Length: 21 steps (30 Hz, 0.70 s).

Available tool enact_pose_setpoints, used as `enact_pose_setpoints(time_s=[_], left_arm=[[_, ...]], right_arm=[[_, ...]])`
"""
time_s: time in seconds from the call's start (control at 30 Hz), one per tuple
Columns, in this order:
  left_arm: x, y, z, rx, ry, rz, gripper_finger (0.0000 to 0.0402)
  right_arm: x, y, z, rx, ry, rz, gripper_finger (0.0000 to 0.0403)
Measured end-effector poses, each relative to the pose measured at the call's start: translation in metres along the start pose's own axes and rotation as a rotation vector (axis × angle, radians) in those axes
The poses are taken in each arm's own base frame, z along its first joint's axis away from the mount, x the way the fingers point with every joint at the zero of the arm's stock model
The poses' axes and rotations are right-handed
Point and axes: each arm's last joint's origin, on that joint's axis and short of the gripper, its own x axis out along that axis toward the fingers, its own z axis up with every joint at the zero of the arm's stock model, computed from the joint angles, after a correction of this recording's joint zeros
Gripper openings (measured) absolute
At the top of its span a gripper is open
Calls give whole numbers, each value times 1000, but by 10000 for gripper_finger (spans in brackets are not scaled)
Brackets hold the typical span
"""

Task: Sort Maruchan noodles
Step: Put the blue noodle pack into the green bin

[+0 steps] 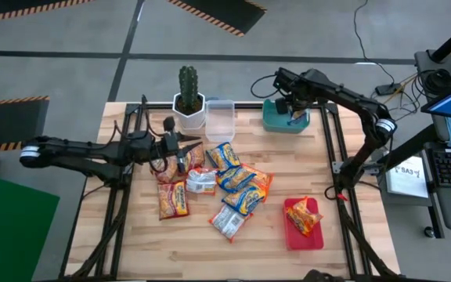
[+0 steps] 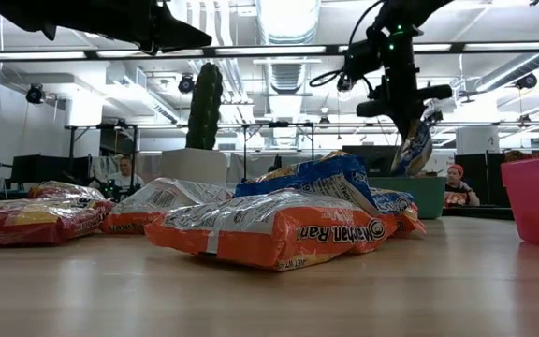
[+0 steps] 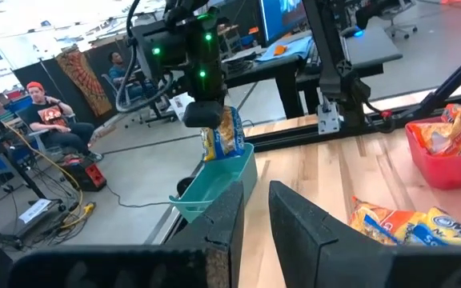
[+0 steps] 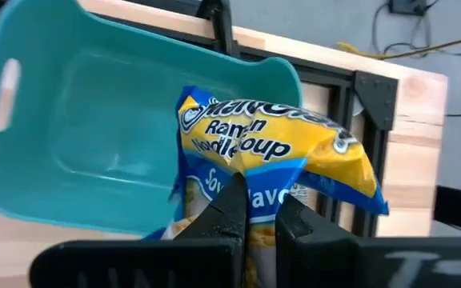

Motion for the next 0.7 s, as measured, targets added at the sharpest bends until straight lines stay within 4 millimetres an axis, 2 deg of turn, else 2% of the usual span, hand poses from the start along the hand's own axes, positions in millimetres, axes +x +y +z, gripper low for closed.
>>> enact_pose_setpoints(time_s=[0.23,0.7], left_arm=[[4,-2,-3,14,13,-4,45],[5,-2,-3,17,12,1,45]], right_arm=[[12,-1,-2,-29,-77,-129,8],[55,10,-17,-137,-104,-133,8]])
